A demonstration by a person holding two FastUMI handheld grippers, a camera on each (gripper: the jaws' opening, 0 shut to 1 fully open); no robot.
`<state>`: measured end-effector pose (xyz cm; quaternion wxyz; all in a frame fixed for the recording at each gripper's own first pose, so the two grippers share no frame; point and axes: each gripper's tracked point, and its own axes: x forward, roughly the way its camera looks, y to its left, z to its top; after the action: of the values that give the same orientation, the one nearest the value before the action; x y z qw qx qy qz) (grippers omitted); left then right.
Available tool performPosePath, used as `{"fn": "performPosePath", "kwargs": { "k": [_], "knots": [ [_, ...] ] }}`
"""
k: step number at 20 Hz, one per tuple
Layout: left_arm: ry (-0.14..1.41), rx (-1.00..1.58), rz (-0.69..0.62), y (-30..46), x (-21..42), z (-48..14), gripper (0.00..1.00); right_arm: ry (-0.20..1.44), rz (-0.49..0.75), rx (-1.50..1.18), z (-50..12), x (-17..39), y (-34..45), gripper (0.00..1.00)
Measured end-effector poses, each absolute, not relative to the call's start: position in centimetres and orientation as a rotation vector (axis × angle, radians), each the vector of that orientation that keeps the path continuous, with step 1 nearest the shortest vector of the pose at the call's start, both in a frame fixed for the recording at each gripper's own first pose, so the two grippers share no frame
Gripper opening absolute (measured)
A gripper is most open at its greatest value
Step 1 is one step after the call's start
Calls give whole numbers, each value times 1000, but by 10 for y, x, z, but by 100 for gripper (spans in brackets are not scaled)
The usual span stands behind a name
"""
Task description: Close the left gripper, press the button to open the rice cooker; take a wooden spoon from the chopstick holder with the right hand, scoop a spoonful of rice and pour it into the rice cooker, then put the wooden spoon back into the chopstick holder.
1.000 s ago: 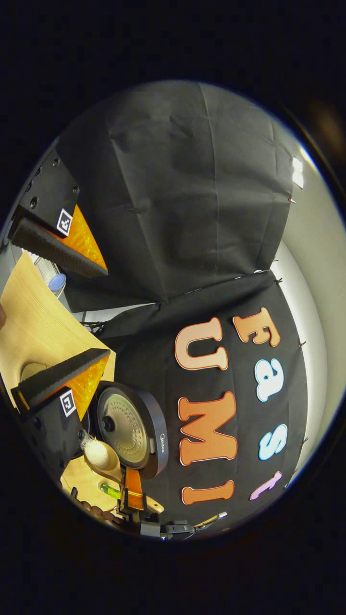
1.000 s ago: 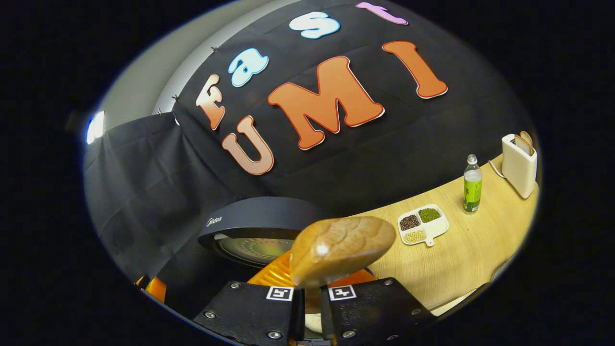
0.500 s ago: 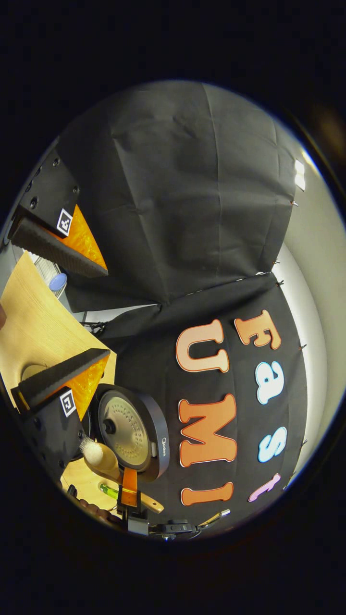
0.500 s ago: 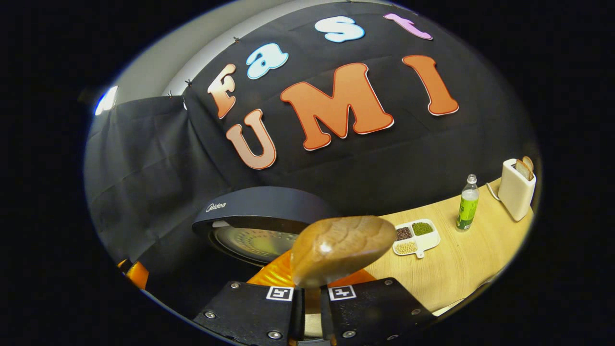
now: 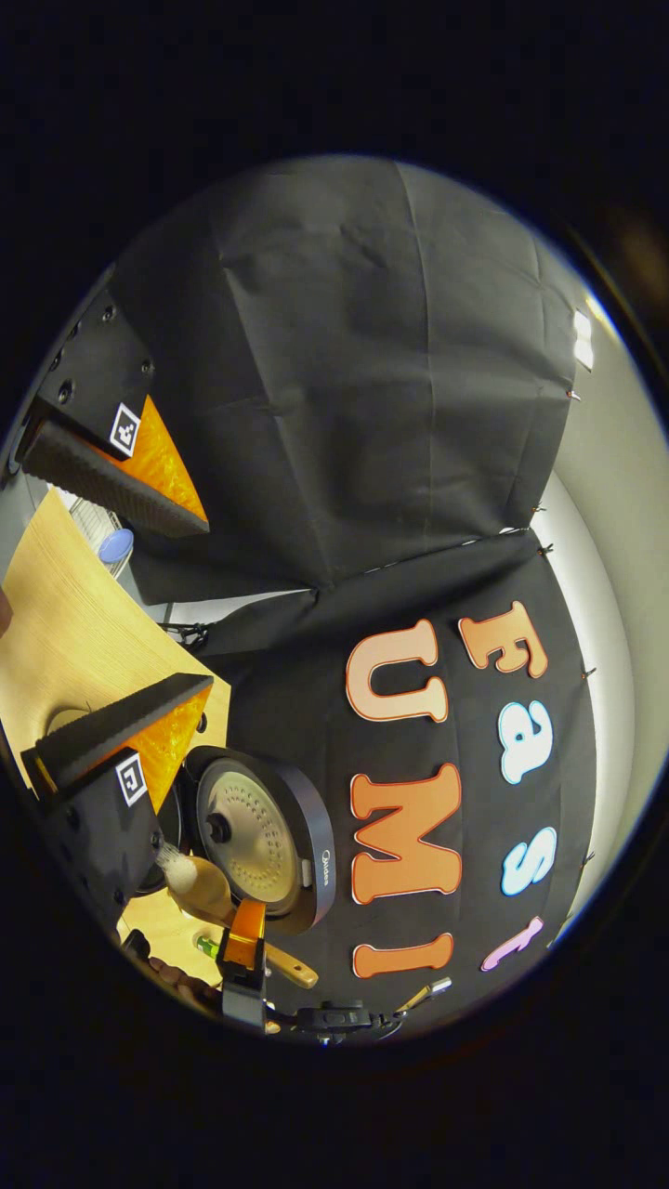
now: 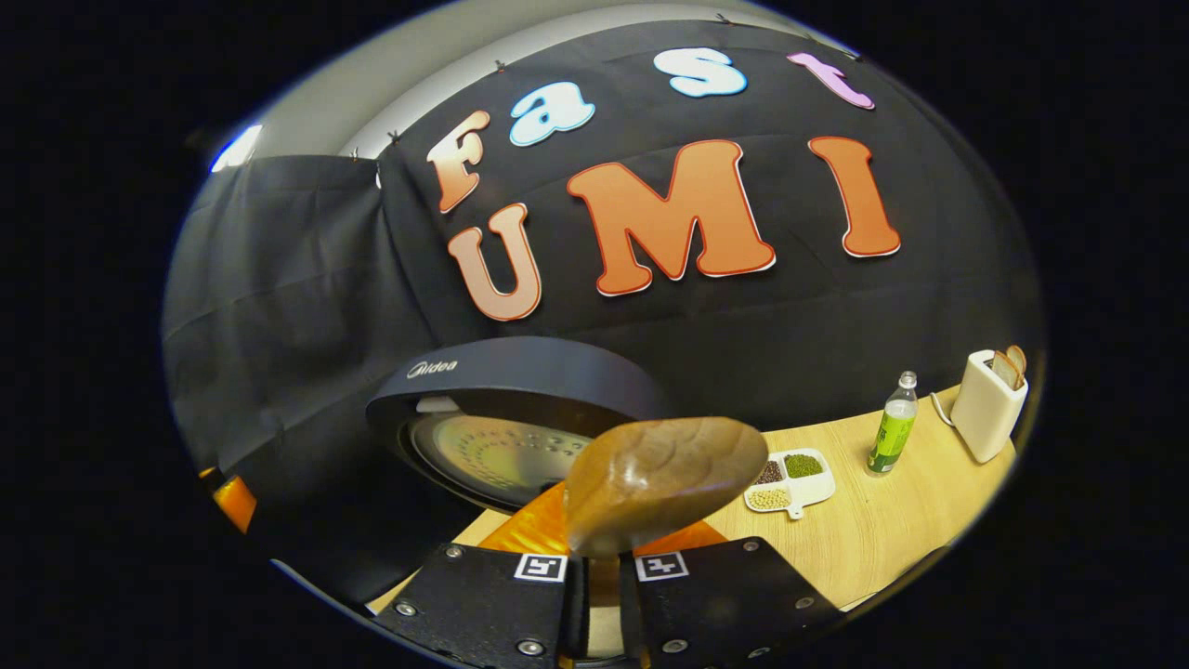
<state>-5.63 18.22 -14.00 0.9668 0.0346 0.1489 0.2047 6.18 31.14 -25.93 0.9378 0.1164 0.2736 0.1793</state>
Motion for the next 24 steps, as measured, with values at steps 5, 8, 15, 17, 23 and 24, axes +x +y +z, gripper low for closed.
{"fn": "performPosePath", "kwargs": {
  "k": [5,8,15,17,23,24],
  "knots": [
    [308,64,420,188,-58,-144,92,502,412,139,-255,59,323,12],
    [313,50,408,184,-60,-148,92,457,436,71,-248,59,329,12],
    [322,51,395,181,-59,-153,100,358,561,-35,-230,52,354,13],
    [324,46,395,180,-60,-154,92,329,601,-64,-225,48,359,13],
    [325,47,385,173,-58,-152,92,254,669,-146,-220,39,361,13],
    [324,49,382,171,-57,-152,92,267,667,-127,-220,39,357,13]
  ]
}}
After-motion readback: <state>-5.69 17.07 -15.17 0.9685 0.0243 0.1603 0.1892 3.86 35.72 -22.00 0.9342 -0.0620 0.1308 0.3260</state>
